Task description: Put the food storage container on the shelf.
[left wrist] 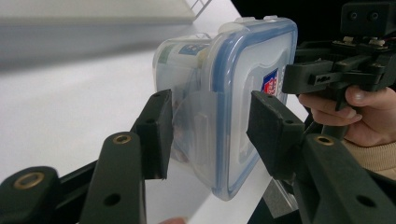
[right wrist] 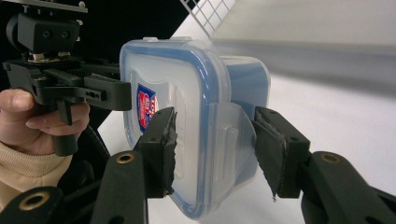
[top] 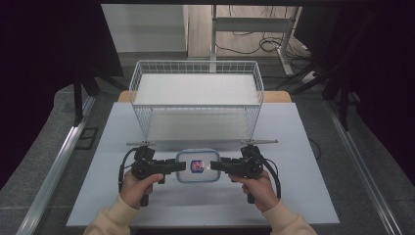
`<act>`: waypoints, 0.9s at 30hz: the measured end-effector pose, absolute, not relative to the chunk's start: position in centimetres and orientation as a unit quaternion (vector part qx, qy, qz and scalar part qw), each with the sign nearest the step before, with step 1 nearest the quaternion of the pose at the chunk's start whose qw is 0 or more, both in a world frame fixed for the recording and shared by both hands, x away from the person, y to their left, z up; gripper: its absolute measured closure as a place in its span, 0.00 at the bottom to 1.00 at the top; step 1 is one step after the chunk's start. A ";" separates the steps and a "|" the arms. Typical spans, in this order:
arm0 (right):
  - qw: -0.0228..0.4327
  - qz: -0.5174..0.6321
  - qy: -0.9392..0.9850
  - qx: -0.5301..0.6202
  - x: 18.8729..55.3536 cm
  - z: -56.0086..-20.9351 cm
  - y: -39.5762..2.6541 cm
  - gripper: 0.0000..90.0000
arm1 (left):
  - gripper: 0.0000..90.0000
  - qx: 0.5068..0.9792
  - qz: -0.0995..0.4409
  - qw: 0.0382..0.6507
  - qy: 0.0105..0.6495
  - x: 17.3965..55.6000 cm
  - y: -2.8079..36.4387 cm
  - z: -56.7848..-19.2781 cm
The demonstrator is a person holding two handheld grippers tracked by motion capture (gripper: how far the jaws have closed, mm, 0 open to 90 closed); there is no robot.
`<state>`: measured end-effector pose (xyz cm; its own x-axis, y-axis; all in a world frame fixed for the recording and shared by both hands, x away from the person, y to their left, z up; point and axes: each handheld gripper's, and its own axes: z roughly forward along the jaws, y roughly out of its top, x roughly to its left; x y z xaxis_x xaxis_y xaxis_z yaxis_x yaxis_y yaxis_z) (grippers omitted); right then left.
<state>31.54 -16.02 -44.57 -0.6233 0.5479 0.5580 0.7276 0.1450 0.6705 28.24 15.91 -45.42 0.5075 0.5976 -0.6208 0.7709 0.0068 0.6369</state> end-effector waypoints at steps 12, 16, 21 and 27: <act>0.076 -0.505 -0.757 -0.408 32.8 -42.4 -15.8 0.57 | 0.58 0.699 -0.067 0.524 0.482 29.2 16.1 -43.4; 0.071 -0.507 -0.758 -0.404 33.2 -41.5 -15.7 0.57 | 0.58 0.698 -0.062 0.529 0.479 29.6 16.2 -42.6; 0.064 -0.514 -0.760 -0.393 34.0 -40.3 -15.7 0.57 | 0.58 0.700 -0.052 0.534 0.472 30.3 16.2 -41.4; 0.059 -0.515 -0.761 -0.391 34.7 -39.4 -15.7 0.57 | 0.58 0.696 -0.051 0.539 0.471 31.0 16.3 -40.8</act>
<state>34.70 -15.68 -39.42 -0.6880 0.5338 0.4917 0.6548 0.1645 0.7377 31.04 16.26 -40.85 0.5513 0.6001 -0.5797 0.7112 0.0254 0.7026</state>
